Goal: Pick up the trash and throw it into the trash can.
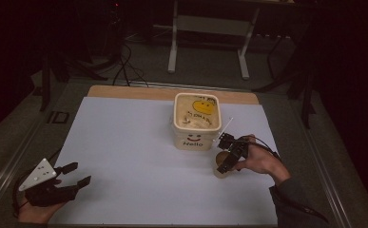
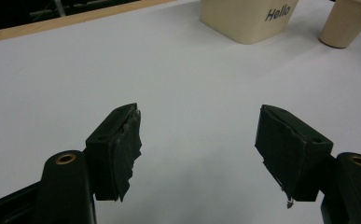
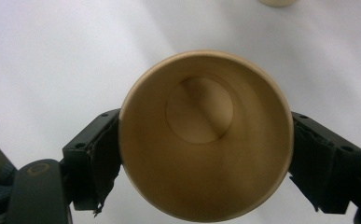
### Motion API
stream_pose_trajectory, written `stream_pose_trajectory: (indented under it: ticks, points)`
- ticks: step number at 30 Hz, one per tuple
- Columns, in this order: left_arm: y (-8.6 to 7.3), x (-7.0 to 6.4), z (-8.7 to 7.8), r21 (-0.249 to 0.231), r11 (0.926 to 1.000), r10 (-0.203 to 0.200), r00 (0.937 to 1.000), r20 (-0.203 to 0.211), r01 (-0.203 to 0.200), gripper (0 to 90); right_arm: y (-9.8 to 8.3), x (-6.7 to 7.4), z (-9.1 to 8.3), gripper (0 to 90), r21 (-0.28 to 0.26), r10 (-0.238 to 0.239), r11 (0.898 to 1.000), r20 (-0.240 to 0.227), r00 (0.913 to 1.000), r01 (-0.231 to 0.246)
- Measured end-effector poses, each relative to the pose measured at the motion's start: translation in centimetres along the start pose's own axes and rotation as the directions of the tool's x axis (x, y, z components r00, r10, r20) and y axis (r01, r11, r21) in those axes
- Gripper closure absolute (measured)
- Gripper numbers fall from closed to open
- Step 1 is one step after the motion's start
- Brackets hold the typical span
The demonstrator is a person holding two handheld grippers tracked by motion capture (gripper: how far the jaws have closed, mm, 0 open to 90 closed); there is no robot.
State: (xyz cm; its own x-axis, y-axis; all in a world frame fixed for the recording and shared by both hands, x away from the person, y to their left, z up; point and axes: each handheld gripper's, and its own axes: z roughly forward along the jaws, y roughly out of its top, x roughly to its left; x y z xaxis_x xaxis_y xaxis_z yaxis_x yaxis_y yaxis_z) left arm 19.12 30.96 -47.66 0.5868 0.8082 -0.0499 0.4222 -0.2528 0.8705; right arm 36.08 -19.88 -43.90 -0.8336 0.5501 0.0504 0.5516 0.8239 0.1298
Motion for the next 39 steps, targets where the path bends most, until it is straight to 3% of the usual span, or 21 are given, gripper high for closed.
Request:
stream_pose_trajectory:
  ticks: [39]
  points:
    - [-0.1, 0.0, 0.1, 0.01, 0.9999, -0.003, 1.0, 0.009, 0.003, 31.0, 3.1, -1.2, -11.5, 17.5, -0.045, -0.032, 0.998, 0.035, 0.9989, 0.034]
